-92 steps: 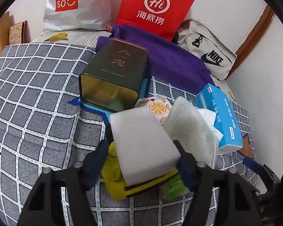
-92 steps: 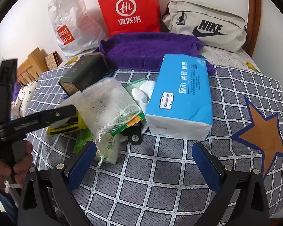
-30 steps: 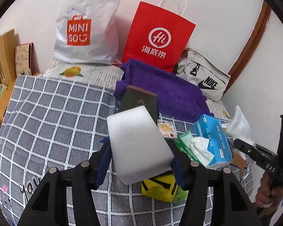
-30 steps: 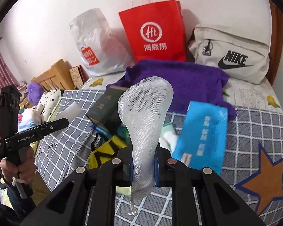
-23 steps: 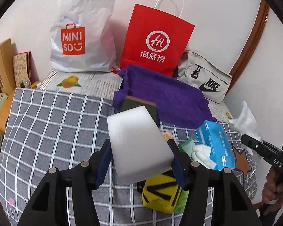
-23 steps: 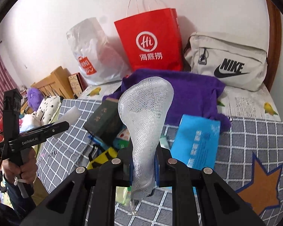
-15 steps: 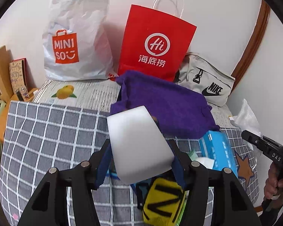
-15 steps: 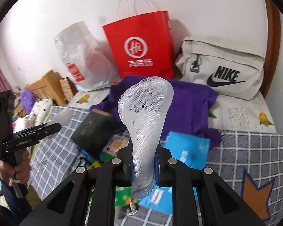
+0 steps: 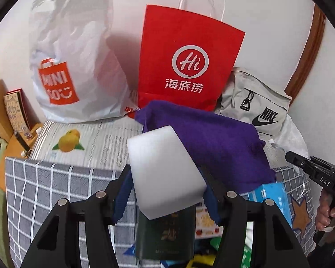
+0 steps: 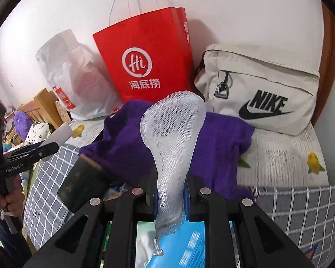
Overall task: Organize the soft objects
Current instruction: 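Carry the sponge and mesh bag over the purple towel with both tools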
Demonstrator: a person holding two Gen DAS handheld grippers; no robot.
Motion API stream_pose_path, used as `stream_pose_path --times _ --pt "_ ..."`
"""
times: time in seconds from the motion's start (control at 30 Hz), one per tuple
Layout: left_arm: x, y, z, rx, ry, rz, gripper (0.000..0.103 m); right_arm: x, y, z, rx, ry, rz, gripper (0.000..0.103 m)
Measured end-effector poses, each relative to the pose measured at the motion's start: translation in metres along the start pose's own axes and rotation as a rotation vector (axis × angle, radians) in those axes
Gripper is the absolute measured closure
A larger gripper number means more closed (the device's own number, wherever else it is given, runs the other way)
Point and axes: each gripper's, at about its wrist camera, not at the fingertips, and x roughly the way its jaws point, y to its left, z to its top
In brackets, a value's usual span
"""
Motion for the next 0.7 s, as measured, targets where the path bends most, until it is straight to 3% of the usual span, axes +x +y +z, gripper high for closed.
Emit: stream_pose_path --times 0.7 --pt "0.091 -0.006 0.05 0.059 0.082 0.003 0.046 0.087 -0.037 0.04 0.031 0.088 -0.054 0.085"
